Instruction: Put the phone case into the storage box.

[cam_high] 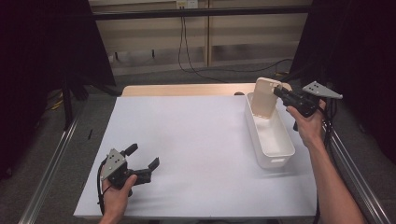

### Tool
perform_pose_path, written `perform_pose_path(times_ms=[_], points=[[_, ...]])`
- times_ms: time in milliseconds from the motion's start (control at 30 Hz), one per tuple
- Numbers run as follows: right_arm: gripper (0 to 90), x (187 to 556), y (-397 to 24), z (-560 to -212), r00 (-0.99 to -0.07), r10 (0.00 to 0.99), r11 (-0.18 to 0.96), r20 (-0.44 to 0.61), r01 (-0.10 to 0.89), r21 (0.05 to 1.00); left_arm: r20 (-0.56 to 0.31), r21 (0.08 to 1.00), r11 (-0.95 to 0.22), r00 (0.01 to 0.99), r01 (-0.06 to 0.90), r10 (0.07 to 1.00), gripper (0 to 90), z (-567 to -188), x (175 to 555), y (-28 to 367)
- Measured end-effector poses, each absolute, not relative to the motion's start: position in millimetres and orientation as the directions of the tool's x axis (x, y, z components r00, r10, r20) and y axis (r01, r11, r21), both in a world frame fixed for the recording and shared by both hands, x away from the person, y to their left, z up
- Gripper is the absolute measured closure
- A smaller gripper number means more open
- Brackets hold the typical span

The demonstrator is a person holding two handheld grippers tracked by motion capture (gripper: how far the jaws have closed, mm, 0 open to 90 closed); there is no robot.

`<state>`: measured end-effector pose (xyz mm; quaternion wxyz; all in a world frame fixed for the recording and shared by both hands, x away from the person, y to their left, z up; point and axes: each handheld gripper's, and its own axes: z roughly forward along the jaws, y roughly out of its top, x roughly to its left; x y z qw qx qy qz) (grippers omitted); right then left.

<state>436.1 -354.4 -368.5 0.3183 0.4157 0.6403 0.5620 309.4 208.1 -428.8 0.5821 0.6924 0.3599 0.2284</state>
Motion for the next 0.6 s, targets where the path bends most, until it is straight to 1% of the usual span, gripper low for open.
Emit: perform_pose_path(times_ms=[600], points=[[81.6, 440.9, -352.2, -373.5, -0.446, 0.893, 0.023, 0.057, 0.173, 0.985, -0.094, 0.972, -0.071, 0.643, 0.226, 0.76, 3.0, -427.8, 308.6, 206.9]])
